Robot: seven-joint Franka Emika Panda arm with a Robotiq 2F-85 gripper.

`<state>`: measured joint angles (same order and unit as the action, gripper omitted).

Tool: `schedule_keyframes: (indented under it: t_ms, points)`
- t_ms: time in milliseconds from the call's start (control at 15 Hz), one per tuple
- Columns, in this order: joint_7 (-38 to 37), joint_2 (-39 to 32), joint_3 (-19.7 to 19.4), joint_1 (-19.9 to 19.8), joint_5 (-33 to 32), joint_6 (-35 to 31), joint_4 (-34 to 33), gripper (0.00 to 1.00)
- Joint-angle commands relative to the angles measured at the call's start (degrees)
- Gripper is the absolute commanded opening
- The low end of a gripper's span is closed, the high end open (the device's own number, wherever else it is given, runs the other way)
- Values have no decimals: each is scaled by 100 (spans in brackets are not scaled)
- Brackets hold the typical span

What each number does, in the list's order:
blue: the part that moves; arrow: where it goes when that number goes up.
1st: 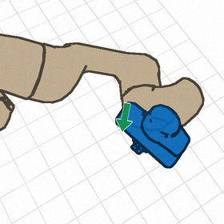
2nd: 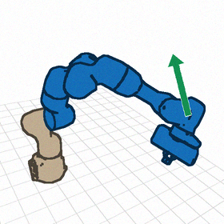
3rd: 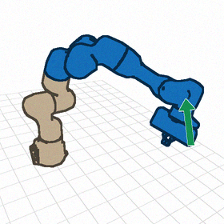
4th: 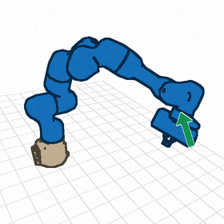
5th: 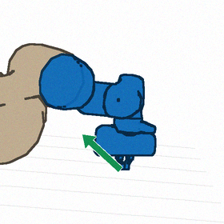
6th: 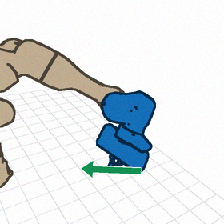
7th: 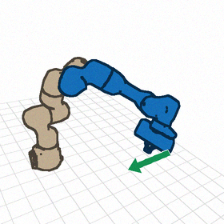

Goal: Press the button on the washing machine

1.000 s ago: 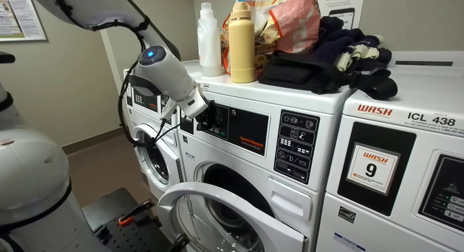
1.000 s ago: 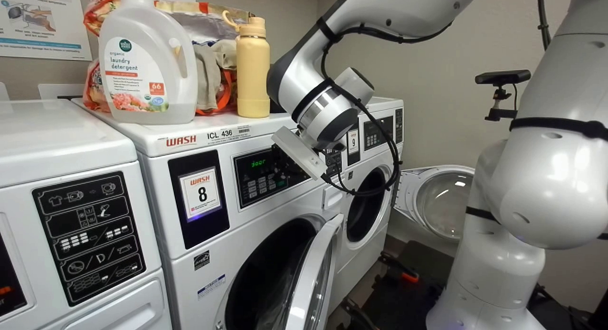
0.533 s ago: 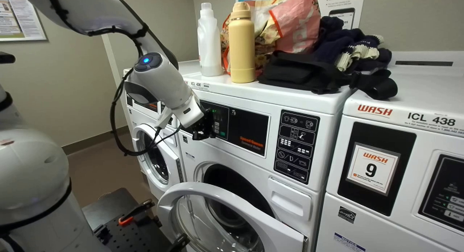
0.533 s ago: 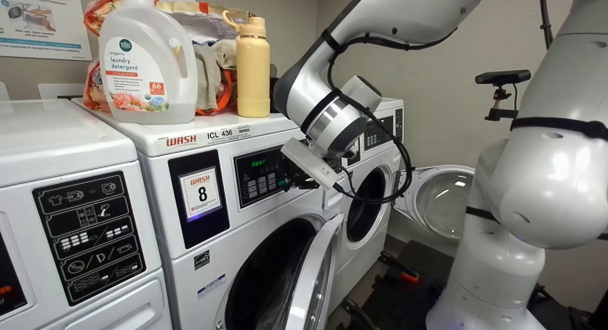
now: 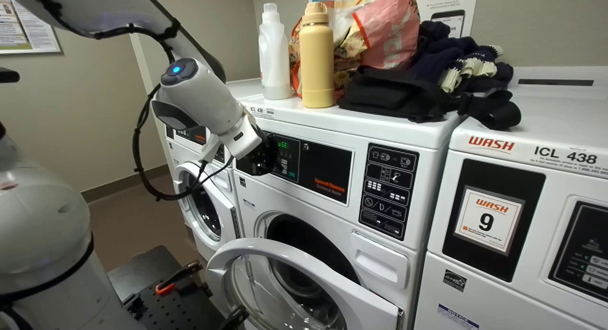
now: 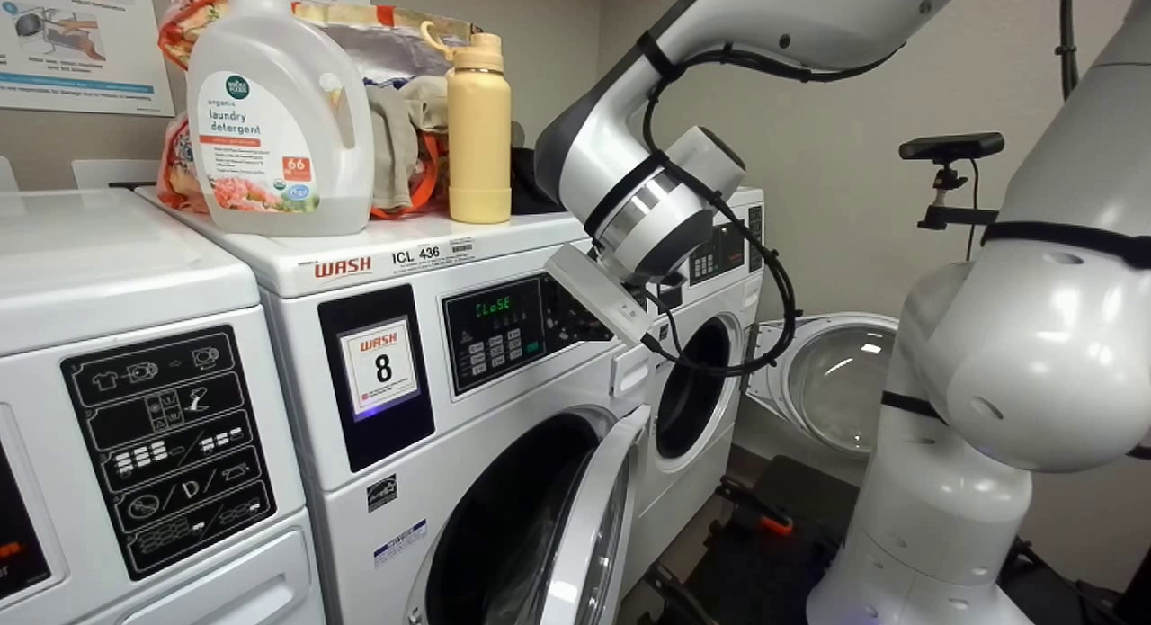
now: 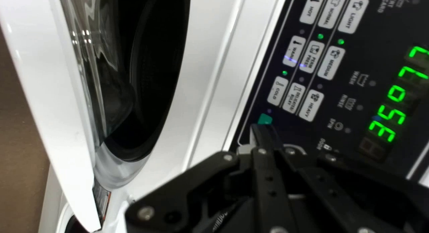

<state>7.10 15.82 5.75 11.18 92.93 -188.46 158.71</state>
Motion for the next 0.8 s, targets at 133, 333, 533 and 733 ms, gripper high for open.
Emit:
schedule_keyframes:
  t_ms: [133, 333, 533, 733]
  points:
    - [261, 598, 39, 94, 297, 30, 97, 0]
    - [291, 581, -1, 144, 425, 115, 69, 0]
    - [305, 434, -40, 176, 497, 179, 11, 0]
    - [277, 415, -81, 97, 267, 370, 10, 0]
